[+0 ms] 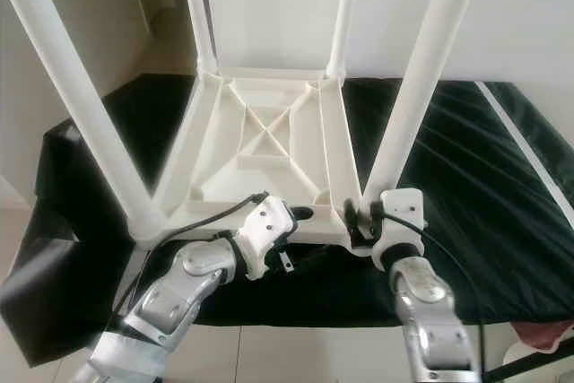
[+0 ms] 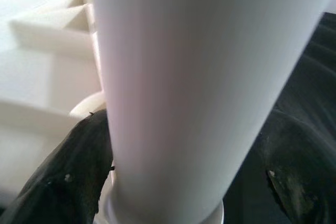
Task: Building children table
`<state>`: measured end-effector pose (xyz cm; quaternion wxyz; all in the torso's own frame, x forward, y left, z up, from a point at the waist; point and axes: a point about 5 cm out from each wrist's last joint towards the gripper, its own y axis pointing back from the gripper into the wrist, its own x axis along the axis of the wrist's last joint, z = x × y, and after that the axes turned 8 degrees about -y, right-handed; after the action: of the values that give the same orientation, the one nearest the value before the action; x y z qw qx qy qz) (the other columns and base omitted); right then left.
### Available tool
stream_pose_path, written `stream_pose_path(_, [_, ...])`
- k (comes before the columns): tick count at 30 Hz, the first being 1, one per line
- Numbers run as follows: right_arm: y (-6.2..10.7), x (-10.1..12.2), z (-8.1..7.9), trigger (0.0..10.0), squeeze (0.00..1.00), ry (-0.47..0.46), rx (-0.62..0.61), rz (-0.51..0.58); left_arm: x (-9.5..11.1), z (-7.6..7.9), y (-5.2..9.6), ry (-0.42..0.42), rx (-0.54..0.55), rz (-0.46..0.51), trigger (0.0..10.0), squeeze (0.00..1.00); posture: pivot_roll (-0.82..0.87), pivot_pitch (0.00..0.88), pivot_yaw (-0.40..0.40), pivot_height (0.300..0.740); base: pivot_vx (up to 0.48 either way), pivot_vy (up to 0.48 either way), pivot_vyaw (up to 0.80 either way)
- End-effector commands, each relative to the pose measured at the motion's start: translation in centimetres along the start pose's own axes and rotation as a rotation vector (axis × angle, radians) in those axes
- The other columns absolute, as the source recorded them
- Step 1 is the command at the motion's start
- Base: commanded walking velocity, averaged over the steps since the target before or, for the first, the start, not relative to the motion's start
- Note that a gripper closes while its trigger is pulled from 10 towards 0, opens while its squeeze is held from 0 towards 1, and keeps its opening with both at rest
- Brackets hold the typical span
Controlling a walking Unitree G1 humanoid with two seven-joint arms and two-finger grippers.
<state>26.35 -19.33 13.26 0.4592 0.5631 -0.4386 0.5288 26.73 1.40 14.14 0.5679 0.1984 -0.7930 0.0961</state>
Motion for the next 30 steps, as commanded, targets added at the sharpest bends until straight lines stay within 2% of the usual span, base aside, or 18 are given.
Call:
stream_pose_path(1, [-0.5,-0.2,0.0,10.0,0.0,0.009,0.115,-0.006,-0.1,0.1,-0.2,-0.004,-0.028,0.002,10.0,0.0,0.0,0.0,-0.023,0.74,0.0,0.0,0.0])
stream_pose_path(9, [-1.6,-0.3,-0.1,10.0,0.0,0.076,0.247,-0.051,-0.1,0.0,-0.1,-0.011,-0.022,0.0,10.0,0.0,0.0,0.0,-0.022,0.74,0.0,0.0,0.0])
stream_pose_path(10, [-1.8,-0.3,0.0,4.2,0.0,0.088,0.257,-0.055,0.0,0.0,-0.1,-0.012,-0.02,0.001,10.0,0.0,0.01,0.0,-0.026,0.74,0.0,0.0,0.0])
stream_pose_path(11, [-2.0,-0.2,0.2,4.2,0.0,0.095,0.268,-0.053,0.0,0.0,-0.1,-0.013,-0.019,0.002,10.0,0.0,0.01,0.0,-0.027,0.74,0.0,0.0,0.0])
stream_pose_path(12, [-2.0,-0.2,0.3,1.5,0.0,0.098,0.28,-0.047,0.1,-0.1,-0.1,-0.012,-0.017,0.003,10.0,0.0,0.01,0.0,-0.027,0.74,0.0,0.0,0.0])
stream_pose_path(13, [-2.0,-0.2,0.3,1.5,0.0,0.098,0.28,-0.047,0.1,-0.1,-0.1,-0.012,-0.017,0.003,10.0,0.0,0.01,0.0,-0.027,0.74,0.0,0.0,0.0])
stream_pose_path(14, [-2.1,-0.1,0.4,0.0,0.0,0.095,0.293,-0.045,0.0,-0.1,-0.1,-0.011,-0.013,0.001,10.0,0.0,0.02,0.0,-0.03,0.74,0.0,0.0,0.0])
stream_pose_path(21, [-1.8,-0.4,0.9,0.0,0.0,0.076,0.307,-0.054,0.0,0.0,0.1,-0.006,-0.004,-0.003,10.0,0.0,0.02,0.0,-0.034,0.74,0.0,0.0,0.0])
stream_pose_path(24, [-1.4,-0.8,0.8,0.1,0.0,0.009,0.278,-0.065,-0.1,0.0,0.1,-0.003,-0.002,-0.004,10.0,0.0,0.02,0.0,-0.035,0.74,0.0,0.0,0.0])
stream_pose_path(25, [-1.4,-0.9,0.8,10.0,0.0,-0.038,0.247,-0.062,-0.1,0.0,0.1,-0.002,-0.002,-0.004,10.0,0.0,0.02,0.0,-0.035,0.74,0.0,0.0,0.0])
stream_pose_path(27, [-1.4,-1.0,0.8,10.0,0.0,-0.079,0.204,-0.058,-0.1,0.0,0.0,-0.002,-0.003,-0.004,10.0,0.0,0.01,0.0,-0.03,0.74,0.0,0.0,0.0])
stream_pose_path(30, [-1.5,-1.1,0.7,10.0,0.0,-0.091,0.158,-0.042,0.0,-0.1,-0.1,-0.004,-0.005,-0.001,10.0,0.0,0.0,0.0,-0.026,0.74,0.0,0.0,0.0])
